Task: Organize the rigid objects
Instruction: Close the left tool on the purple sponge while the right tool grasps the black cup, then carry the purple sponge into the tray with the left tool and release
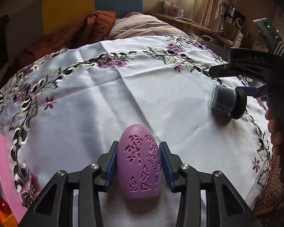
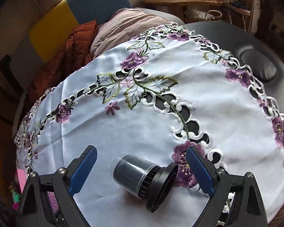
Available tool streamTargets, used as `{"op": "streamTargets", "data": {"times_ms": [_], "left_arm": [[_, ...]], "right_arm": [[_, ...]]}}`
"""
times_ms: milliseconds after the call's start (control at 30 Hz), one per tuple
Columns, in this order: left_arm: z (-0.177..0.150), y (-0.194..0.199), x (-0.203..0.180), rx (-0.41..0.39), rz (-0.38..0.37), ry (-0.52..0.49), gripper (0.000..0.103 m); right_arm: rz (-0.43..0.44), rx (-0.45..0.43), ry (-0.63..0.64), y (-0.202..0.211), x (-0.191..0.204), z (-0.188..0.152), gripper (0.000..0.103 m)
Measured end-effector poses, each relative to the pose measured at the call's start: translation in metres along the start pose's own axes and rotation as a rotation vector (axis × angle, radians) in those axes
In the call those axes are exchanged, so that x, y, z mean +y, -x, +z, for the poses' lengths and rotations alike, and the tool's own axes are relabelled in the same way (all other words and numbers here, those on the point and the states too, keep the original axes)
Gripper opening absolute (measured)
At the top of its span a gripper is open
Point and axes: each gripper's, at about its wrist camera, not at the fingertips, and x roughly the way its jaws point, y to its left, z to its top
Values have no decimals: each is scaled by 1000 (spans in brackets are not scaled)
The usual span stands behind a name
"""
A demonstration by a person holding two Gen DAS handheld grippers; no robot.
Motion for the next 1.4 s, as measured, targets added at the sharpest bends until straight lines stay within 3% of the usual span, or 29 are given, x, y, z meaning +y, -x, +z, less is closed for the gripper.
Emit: {"op": "streamTargets", "data": {"times_ms": [200, 400, 567, 667, 733, 1033, 1400], "left_arm": [[-23, 18, 21, -17, 50, 70, 42], [-37, 28, 35, -30, 101, 130, 42], [-39, 27, 33, -41, 127, 124, 42], [-40, 27, 33, -41, 132, 125, 42], [-39, 26, 33, -39, 136, 128, 42], [-40, 27, 31, -46, 151, 126, 42], [-41, 31, 34, -56, 136, 152, 42]], "right_arm": [[1, 13, -3, -3, 1, -2, 96], [-31, 53, 84, -10, 15, -10, 97], [-80, 104, 152, -21, 21, -18, 97], [-108, 112, 192, -25, 24, -21, 78], [-111, 111, 219, -26, 28, -23, 78], [6, 78, 365, -19, 63, -34, 78], [-20, 109, 436, -33, 72, -43, 77]]}}
